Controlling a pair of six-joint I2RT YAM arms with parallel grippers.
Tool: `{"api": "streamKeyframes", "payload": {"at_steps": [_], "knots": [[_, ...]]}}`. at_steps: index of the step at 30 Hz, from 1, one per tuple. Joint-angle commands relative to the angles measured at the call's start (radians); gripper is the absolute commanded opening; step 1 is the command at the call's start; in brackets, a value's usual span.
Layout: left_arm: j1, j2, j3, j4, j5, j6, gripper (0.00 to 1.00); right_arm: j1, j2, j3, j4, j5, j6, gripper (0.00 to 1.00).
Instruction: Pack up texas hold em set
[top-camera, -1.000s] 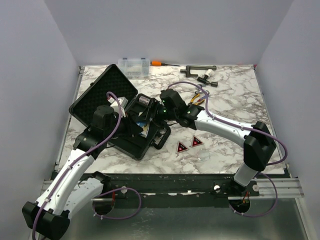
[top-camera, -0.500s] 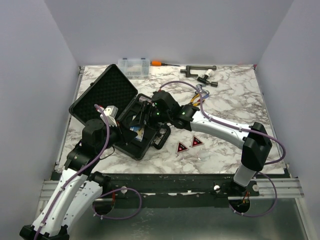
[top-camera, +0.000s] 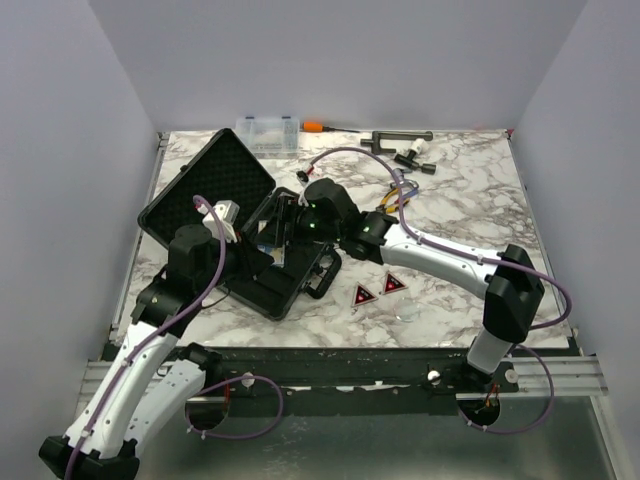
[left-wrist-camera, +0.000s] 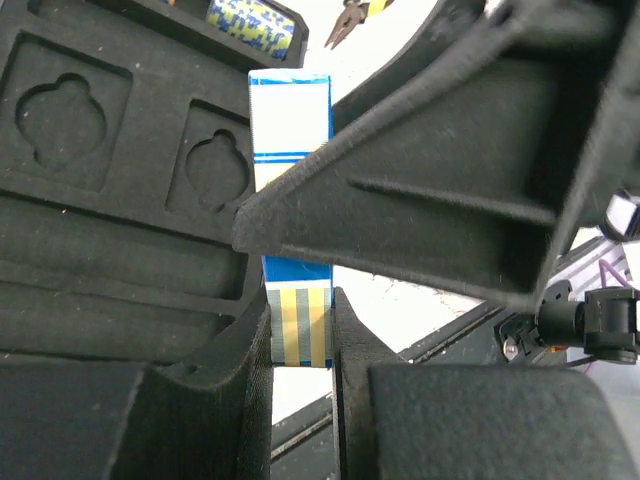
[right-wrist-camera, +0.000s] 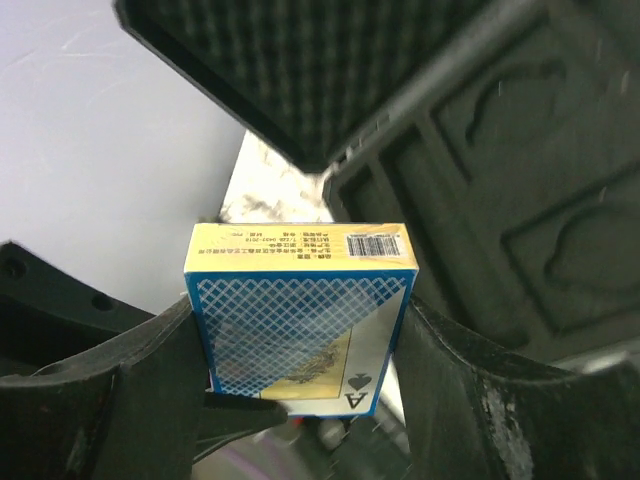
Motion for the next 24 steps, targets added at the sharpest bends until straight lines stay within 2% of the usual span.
{"api": "streamKeyframes", "payload": {"at_steps": [1, 3, 8, 14, 19, 24], "knots": [[-0.006, 0.074, 0.211, -0.105, 0.077, 0.002, 0.0, 0.052, 0.004, -0.041, 0.122, 0.271, -0.517, 0.01], [-0.003, 0.091, 0.248, -0.12, 0.077, 0.002, 0.0, 0.102, -0.01, -0.07, 0.13, 0.324, -0.648, 0.01], [0.0, 0.155, 0.356, -0.155, 0.077, 0.002, 0.0, 0.188, -0.023, -0.161, 0.145, 0.398, -0.801, 0.01], [0.001, 0.225, 0.453, -0.255, 0.077, 0.002, 0.0, 0.2, -0.047, -0.242, 0.183, 0.423, -0.851, 0.01], [0.011, 0.216, 0.446, -0.276, 0.077, 0.002, 0.0, 0.199, -0.062, -0.261, 0.18, 0.493, -0.933, 0.01], [0.012, 0.191, 0.423, -0.283, 0.077, 0.002, 0.0, 0.199, -0.051, -0.264, 0.171, 0.561, -0.935, 0.01]]}}
